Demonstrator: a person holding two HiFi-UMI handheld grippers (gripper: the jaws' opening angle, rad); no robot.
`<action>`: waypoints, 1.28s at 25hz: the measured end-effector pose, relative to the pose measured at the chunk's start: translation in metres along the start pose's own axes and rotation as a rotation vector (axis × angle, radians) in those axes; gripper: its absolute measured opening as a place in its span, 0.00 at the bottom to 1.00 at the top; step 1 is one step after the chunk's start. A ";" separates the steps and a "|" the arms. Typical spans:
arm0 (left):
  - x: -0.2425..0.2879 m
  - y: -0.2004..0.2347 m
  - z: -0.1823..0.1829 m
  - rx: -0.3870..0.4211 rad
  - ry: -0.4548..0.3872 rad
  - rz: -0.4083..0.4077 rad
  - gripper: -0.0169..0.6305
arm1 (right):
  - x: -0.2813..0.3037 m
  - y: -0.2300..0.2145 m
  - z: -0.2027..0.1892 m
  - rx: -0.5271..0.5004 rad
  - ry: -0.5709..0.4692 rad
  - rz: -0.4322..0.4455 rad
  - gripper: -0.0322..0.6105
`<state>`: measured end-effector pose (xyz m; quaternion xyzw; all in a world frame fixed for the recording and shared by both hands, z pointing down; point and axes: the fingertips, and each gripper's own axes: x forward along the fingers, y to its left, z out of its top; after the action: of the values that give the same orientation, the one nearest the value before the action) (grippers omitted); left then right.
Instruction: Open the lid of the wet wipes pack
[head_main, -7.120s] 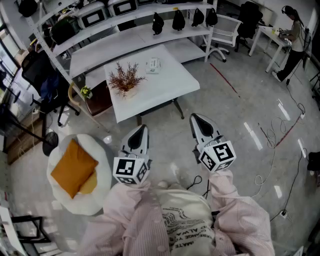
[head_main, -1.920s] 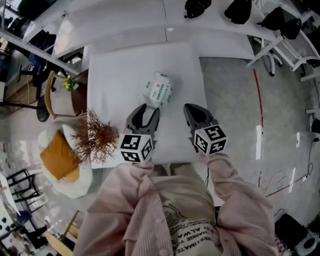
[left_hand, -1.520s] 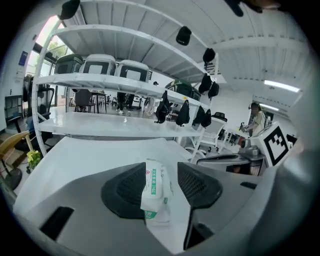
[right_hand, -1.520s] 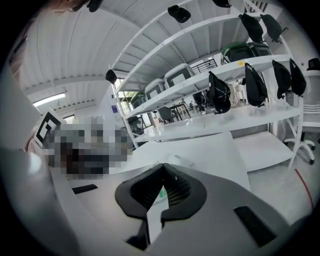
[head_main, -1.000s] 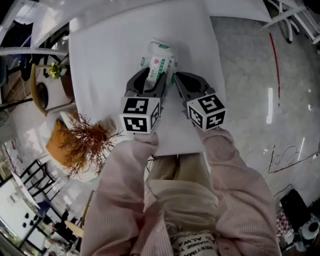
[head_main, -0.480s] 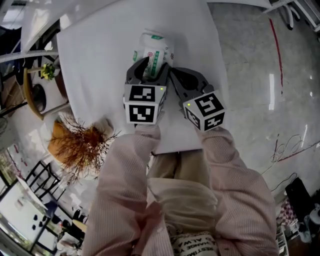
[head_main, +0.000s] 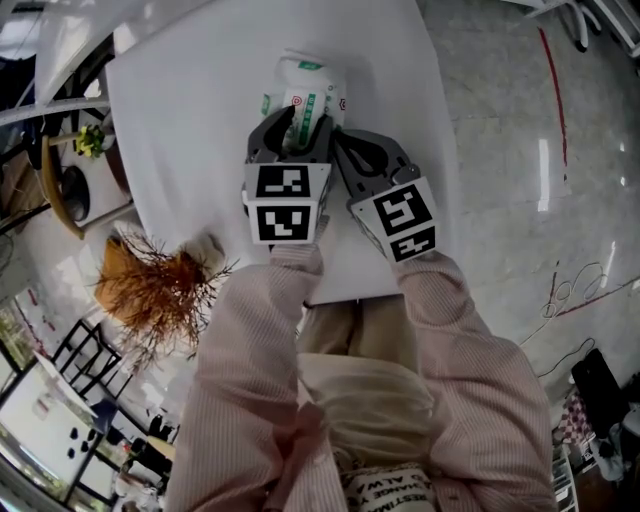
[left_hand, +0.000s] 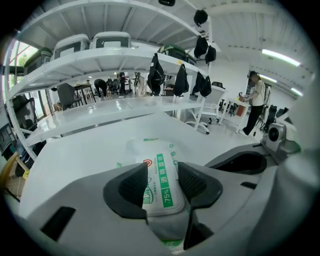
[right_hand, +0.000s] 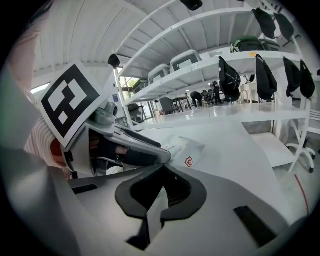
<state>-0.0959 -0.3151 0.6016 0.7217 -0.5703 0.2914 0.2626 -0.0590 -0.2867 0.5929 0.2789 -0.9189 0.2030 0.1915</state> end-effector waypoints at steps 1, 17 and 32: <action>0.000 0.000 0.000 0.001 0.000 -0.002 0.31 | 0.001 0.000 -0.001 -0.004 0.006 -0.004 0.05; -0.010 -0.003 0.006 -0.042 -0.047 -0.120 0.18 | 0.009 0.002 -0.007 -0.053 0.085 -0.026 0.05; -0.033 0.014 0.024 -0.158 -0.179 -0.173 0.07 | 0.013 0.003 -0.011 -0.088 0.113 -0.043 0.05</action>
<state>-0.1130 -0.3129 0.5614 0.7685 -0.5482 0.1562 0.2907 -0.0684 -0.2851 0.6072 0.2780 -0.9085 0.1738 0.2592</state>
